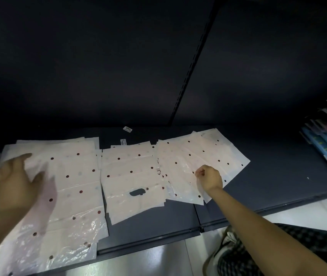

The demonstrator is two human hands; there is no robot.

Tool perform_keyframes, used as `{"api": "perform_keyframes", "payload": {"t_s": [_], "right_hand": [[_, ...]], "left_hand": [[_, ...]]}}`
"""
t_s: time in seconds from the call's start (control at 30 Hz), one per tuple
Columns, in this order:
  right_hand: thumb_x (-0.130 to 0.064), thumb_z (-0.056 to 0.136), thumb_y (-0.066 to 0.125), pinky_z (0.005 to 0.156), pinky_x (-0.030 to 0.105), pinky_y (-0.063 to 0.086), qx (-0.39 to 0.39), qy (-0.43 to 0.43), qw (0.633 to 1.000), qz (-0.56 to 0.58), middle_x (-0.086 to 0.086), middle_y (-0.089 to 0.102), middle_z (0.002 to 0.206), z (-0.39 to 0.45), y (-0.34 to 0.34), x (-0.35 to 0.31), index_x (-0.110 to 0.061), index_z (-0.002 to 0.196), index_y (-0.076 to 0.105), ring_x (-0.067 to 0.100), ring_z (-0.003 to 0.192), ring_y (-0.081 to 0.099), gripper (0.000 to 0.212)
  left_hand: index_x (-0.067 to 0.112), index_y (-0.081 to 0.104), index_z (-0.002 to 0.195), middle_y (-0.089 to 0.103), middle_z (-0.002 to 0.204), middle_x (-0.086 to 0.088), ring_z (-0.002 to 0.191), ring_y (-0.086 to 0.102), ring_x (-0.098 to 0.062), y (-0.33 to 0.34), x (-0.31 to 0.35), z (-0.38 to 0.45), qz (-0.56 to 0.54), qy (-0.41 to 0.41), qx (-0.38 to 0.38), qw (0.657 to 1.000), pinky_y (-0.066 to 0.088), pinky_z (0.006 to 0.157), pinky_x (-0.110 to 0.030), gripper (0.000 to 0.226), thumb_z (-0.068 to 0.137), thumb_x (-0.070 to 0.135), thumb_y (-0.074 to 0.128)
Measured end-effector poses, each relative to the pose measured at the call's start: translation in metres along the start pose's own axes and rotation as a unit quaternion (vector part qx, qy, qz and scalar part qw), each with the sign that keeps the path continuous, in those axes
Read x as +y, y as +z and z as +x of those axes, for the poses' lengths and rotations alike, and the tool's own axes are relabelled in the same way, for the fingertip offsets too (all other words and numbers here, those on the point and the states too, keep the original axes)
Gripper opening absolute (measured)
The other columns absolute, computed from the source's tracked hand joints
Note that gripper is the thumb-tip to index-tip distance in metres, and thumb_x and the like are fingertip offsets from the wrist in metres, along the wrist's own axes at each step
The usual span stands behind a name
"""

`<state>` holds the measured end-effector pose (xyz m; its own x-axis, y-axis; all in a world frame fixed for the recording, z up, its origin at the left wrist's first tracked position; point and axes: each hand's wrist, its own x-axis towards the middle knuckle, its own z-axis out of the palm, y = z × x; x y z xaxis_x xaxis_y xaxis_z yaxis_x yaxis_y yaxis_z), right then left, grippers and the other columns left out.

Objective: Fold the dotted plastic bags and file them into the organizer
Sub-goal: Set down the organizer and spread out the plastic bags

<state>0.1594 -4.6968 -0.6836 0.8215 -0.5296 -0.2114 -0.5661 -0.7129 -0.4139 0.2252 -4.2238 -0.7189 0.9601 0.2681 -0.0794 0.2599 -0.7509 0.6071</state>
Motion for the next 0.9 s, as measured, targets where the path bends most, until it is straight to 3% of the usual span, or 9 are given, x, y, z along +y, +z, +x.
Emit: {"api": "perform_keyframes", "payload": {"t_s": [0.1,0.17,0.27,0.37,0.53,0.63,0.73,0.77,0.9], "right_hand": [[-0.007,0.088,0.052,0.076,0.029,0.050,-0.009,0.024,0.995,0.099,0.002,0.065,0.085,-0.011,-0.003,-0.020,-0.010,0.087,0.066,0.019,0.083,0.060,0.013],[-0.002,0.086,0.055,0.072,0.032,0.053,-0.063,0.075,0.968,0.230,0.006,0.061,0.070,-0.021,-0.001,-0.042,-0.004,0.080,0.063,0.020,0.066,0.059,0.010],[0.005,0.085,0.058,0.054,0.027,0.057,-0.182,0.191,0.837,0.480,0.012,0.057,0.062,-0.043,0.003,-0.084,0.003,0.077,0.058,0.016,0.044,0.061,0.008],[0.003,0.090,0.056,0.048,0.023,0.055,-0.244,0.246,0.704,0.619,0.024,0.062,0.092,-0.058,0.018,-0.126,0.007,0.091,0.055,0.025,0.057,0.070,0.005],[0.000,0.092,0.054,0.047,0.024,0.055,-0.254,0.273,0.568,0.734,0.025,0.066,0.087,-0.072,0.038,-0.170,0.008,0.095,0.056,0.030,0.064,0.070,0.009],[-0.007,0.092,0.057,0.060,0.026,0.059,-0.220,0.205,0.651,0.696,0.020,0.067,0.083,-0.069,0.035,-0.160,0.003,0.093,0.056,0.024,0.064,0.071,0.010],[-0.011,0.089,0.062,0.083,0.036,0.054,-0.057,0.013,0.905,0.420,0.011,0.065,0.094,-0.049,0.029,-0.108,-0.007,0.095,0.059,0.022,0.085,0.065,0.008],[-0.013,0.088,0.063,0.089,0.035,0.050,-0.006,-0.047,0.956,0.290,0.008,0.064,0.102,-0.042,0.025,-0.084,-0.009,0.102,0.059,0.021,0.097,0.060,0.015],[-0.041,0.086,0.063,0.103,0.033,0.036,-0.016,-0.059,0.998,-0.030,0.000,0.042,0.139,-0.021,0.013,0.002,-0.018,0.136,0.044,0.021,0.129,0.033,0.058]], "left_hand": [[0.010,0.051,0.129,0.051,0.126,-0.019,0.117,0.044,-0.040,-0.011,0.039,-0.028,0.000,0.122,0.019,0.992,0.039,0.090,-0.046,0.047,0.085,0.005,0.065],[0.011,0.057,0.121,0.057,0.122,-0.013,0.110,0.050,-0.035,-0.016,0.063,-0.048,-0.007,0.185,-0.051,0.981,0.038,0.083,-0.037,0.040,0.083,0.006,0.068],[0.016,0.057,0.121,0.058,0.121,-0.003,0.108,0.053,-0.021,-0.005,0.093,-0.078,-0.080,0.192,-0.203,0.957,0.039,0.087,-0.030,0.039,0.084,0.013,0.069],[0.025,0.045,0.130,0.053,0.122,0.003,0.111,0.051,-0.012,0.012,0.117,-0.100,-0.187,0.123,-0.316,0.922,0.040,0.093,-0.025,0.059,0.079,0.021,0.074],[0.025,0.035,0.136,0.060,0.107,-0.007,0.090,0.063,-0.021,0.042,0.136,-0.108,-0.227,0.044,-0.308,0.923,0.048,0.083,-0.030,0.067,0.081,0.015,0.073],[0.017,0.041,0.135,0.064,0.084,-0.012,0.077,0.063,-0.028,0.049,0.140,-0.097,-0.213,0.036,-0.207,0.954,0.052,0.080,-0.038,0.056,0.086,0.001,0.064],[0.016,0.042,0.136,0.062,0.083,-0.011,0.080,0.058,-0.028,0.052,0.139,-0.077,-0.188,0.021,-0.165,0.968,0.043,0.078,-0.031,0.054,0.087,0.001,0.061],[0.016,0.042,0.136,0.060,0.085,-0.009,0.082,0.055,-0.025,0.054,0.137,-0.070,-0.172,0.024,-0.154,0.973,0.039,0.078,-0.029,0.053,0.088,0.001,0.059],[0.015,0.043,0.137,0.057,0.089,-0.007,0.082,0.051,-0.024,0.059,0.128,-0.057,-0.130,0.045,-0.125,0.983,0.037,0.076,-0.029,0.049,0.091,0.001,0.053]]}}
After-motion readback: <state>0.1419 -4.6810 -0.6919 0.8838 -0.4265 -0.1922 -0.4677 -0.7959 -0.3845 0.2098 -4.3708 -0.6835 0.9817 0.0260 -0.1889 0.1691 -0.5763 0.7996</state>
